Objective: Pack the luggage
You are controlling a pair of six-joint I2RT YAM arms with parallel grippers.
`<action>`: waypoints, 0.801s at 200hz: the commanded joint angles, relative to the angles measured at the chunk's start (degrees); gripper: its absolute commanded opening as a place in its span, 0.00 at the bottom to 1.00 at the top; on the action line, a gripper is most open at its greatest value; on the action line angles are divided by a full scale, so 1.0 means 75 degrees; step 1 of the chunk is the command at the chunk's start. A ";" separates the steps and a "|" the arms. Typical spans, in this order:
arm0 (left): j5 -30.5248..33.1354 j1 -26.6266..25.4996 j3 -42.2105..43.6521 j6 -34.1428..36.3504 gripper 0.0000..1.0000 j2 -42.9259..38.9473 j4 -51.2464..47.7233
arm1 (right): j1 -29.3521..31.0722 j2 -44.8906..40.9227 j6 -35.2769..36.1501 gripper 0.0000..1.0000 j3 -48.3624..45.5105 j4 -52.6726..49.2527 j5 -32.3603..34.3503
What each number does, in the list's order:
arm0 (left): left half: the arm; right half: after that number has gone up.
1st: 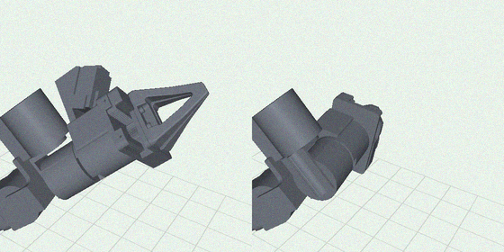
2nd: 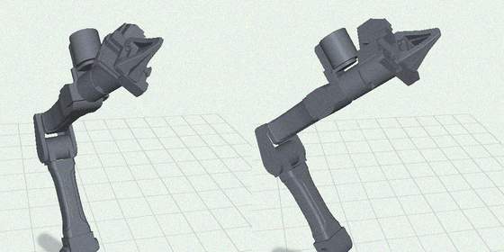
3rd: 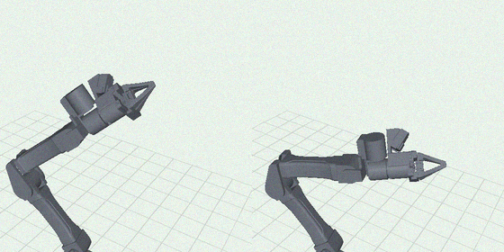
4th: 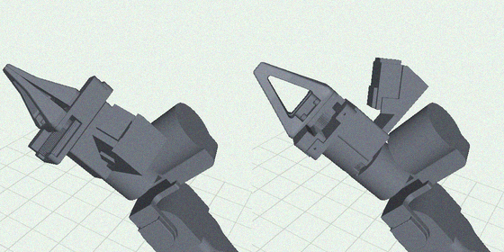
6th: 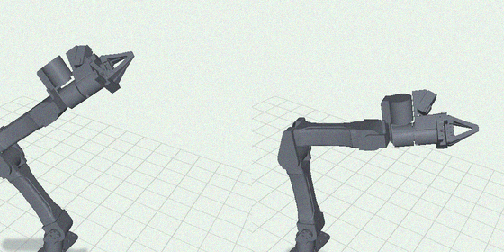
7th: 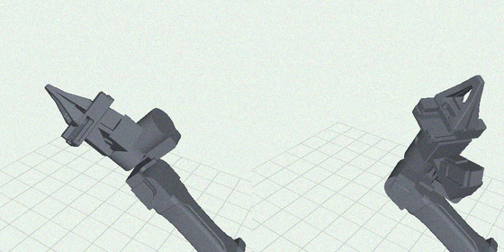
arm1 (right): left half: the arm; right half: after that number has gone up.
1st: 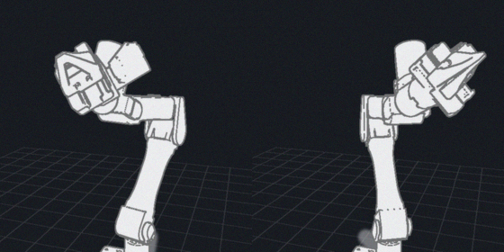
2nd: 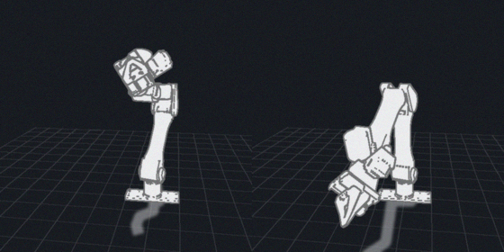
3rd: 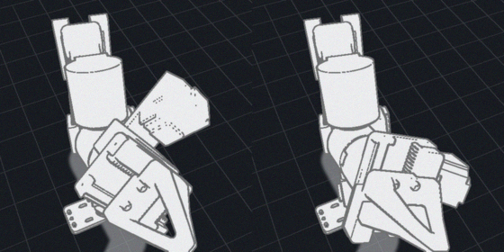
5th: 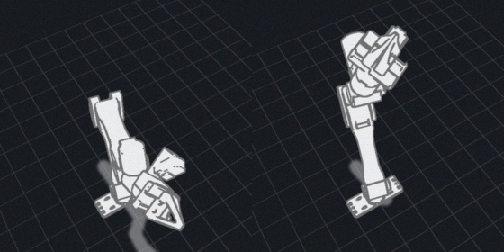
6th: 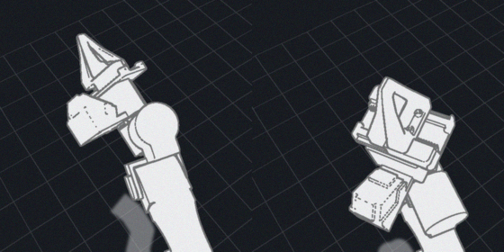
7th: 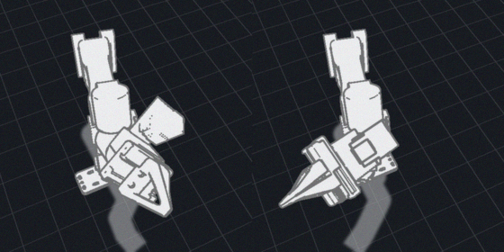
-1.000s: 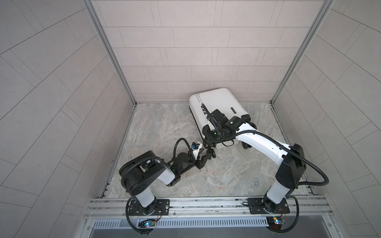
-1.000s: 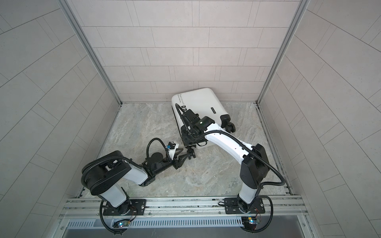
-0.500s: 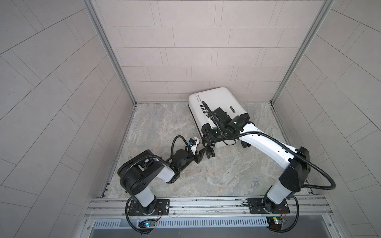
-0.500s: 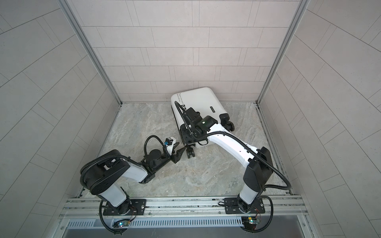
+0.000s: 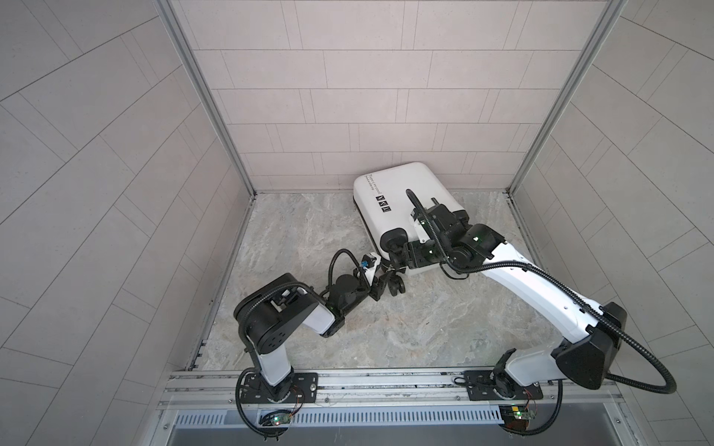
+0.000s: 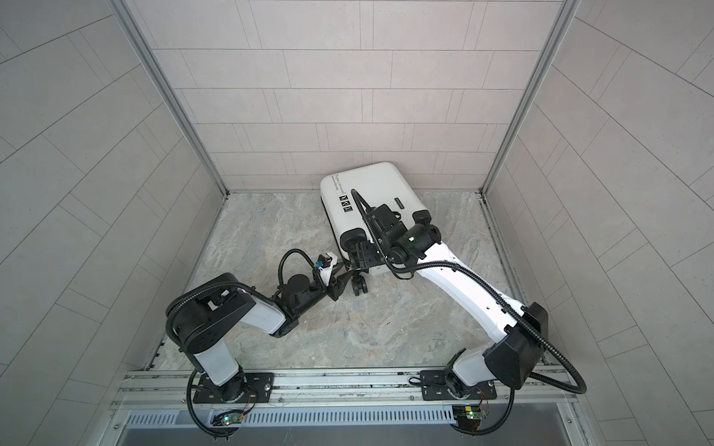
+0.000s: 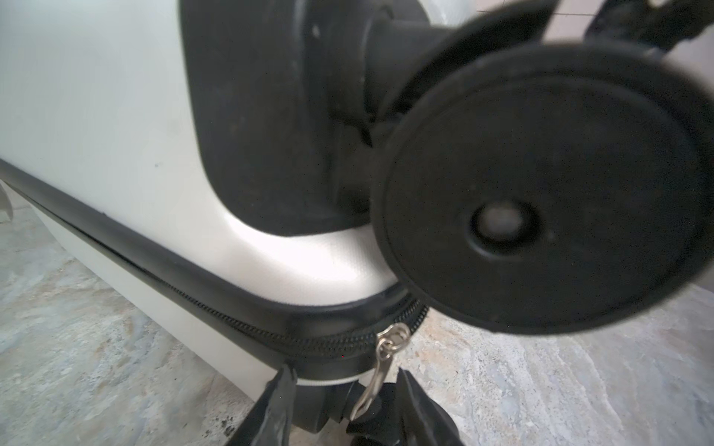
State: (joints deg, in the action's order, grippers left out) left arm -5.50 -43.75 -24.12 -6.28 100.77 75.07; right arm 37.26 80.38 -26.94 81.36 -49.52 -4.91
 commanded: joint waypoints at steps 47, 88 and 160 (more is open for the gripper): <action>-0.0204 -0.0020 -0.0440 -0.0031 0.26 0.0310 0.0091 | -0.0534 -0.0862 0.0100 0.68 -0.0846 0.0319 0.0032; -0.0427 -0.0220 -0.0429 -0.0052 0.28 0.0274 0.0092 | -0.0536 -0.0458 -0.0075 0.69 -0.0785 0.0490 -0.0619; -0.0205 -0.0527 -0.0615 0.0031 0.27 0.0313 -0.0115 | -0.0468 0.0416 -0.0141 0.69 -0.0472 0.0725 -0.1221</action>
State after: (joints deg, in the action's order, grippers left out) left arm -6.31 -47.05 -26.89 -6.61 102.76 73.49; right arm 33.36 82.19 -27.49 76.09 -44.95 -12.49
